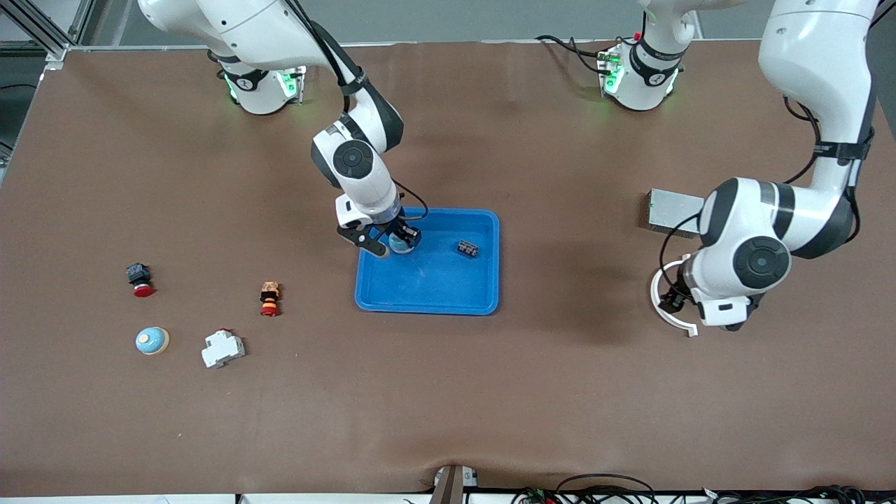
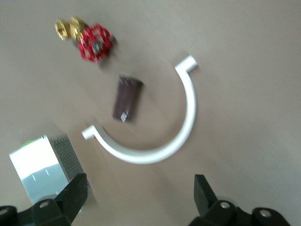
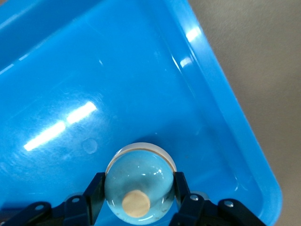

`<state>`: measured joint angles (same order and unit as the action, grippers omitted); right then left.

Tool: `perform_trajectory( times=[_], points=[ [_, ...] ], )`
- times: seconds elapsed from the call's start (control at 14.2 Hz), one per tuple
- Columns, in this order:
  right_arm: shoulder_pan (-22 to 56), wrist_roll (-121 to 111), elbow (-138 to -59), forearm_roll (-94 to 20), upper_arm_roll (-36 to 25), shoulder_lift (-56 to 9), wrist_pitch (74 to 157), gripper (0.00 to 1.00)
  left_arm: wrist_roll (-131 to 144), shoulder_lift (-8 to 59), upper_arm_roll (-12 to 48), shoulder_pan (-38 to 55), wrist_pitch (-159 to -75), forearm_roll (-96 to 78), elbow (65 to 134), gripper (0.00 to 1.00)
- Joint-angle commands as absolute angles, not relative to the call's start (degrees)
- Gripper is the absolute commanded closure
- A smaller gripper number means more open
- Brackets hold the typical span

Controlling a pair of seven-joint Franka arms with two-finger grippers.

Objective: Place electrolytic capacitor and blue bell in tray
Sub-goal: 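Set the bell in the tray while the left gripper reaches another capacitor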

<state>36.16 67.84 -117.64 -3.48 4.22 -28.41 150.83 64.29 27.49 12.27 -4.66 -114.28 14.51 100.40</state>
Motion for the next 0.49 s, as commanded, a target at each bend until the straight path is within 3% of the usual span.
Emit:
perform_trajectory(
  times=[0.0, 0.21, 0.28, 0.35, 0.42],
  points=[
    [38.0, 69.2, -116.5, -2.9, 2.5, -29.6, 151.2, 1.00, 59.3, 27.2, 13.0, -8.7, -119.2, 16.9, 104.2, 0.00],
    [38.0, 70.0, -116.4, -2.8, 2.1, -30.2, 151.1, 1.00, 58.9, 29.0, 12.9, -11.1, -125.7, 17.3, 106.7, 0.00],
    [38.1, 70.2, -116.4, -2.8, 1.9, -30.4, 151.1, 0.46, 58.7, 29.4, 12.8, -11.9, -128.1, 18.4, 107.7, 0.00],
    [38.2, 70.2, -116.4, -2.6, 1.6, -30.8, 151.2, 0.00, 58.8, 29.5, 12.9, -12.9, -130.6, 20.1, 109.1, 0.00],
    [38.5, 70.2, -116.4, -2.0, 1.5, -30.9, 151.1, 0.00, 58.8, 29.8, 12.9, -13.5, -132.9, 21.3, 109.9, 0.00]
  ],
)
